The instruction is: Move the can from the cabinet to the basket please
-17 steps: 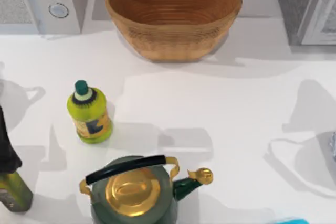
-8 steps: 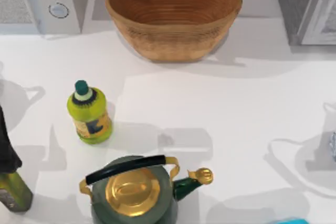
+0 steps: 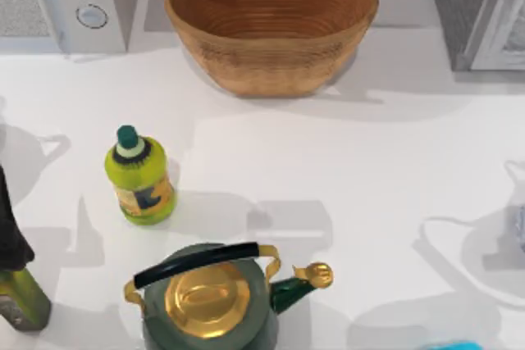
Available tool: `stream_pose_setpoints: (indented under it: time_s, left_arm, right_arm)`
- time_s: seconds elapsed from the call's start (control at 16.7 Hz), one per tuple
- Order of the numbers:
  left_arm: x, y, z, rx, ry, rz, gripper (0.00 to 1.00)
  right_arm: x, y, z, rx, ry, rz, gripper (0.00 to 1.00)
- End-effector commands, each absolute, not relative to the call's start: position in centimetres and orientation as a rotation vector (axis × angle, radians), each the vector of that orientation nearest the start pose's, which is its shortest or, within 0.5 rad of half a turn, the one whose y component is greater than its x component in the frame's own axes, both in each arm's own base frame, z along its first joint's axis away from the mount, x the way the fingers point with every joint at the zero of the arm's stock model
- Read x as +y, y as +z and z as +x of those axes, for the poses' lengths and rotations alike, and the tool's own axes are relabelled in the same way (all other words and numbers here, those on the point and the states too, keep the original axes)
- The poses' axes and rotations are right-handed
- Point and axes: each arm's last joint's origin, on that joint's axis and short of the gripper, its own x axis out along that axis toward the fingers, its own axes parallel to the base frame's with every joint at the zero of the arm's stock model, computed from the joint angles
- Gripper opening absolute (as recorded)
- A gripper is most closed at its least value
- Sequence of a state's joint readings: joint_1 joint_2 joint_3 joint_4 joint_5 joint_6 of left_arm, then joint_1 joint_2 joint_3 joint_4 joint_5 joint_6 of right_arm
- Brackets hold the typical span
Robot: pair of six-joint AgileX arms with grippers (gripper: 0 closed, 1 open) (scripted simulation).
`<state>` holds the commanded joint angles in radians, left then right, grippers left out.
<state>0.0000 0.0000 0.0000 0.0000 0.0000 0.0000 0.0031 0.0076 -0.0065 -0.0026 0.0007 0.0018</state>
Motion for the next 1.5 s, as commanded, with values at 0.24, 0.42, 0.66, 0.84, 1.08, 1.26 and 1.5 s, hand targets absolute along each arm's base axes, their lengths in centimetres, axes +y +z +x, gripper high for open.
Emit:
stream_pose_setpoints:
  time_s: [0.24,0.42,0.66,0.84,1.08,1.26,1.5]
  left_arm:
    - [-0.1,16.0,10.6,0.0,0.0,0.0,1.0]
    - [-0.1,16.0,10.6,0.0,0.0,0.0,1.0]
    - [-0.1,16.0,10.6,0.0,0.0,0.0,1.0]
    - [-0.1,16.0,10.6,0.0,0.0,0.0,1.0]
    - [-0.1,16.0,10.6,0.0,0.0,0.0,1.0]
    - [-0.1,16.0,10.6,0.0,0.0,0.0,1.0]
    - [-0.1,16.0,10.6,0.0,0.0,0.0,1.0]
  right_arm:
    - [0.8,18.6,10.8,-0.01,0.052,-0.01,0.0]
    - [2.0,23.7,11.6,-0.063,0.077,-0.025,0.0]
    - [4.9,32.4,15.3,-0.151,0.061,-0.021,0.0]
    - [9.1,37.7,20.4,-0.198,0.04,0.008,0.0]
    - [17.1,39.8,28.8,-0.213,0.007,0.056,0.0]
    - [23.3,37.2,34.2,-0.188,-0.007,0.078,0.0]
    - [29.3,30.0,38.8,-0.102,-0.005,0.058,0.0]
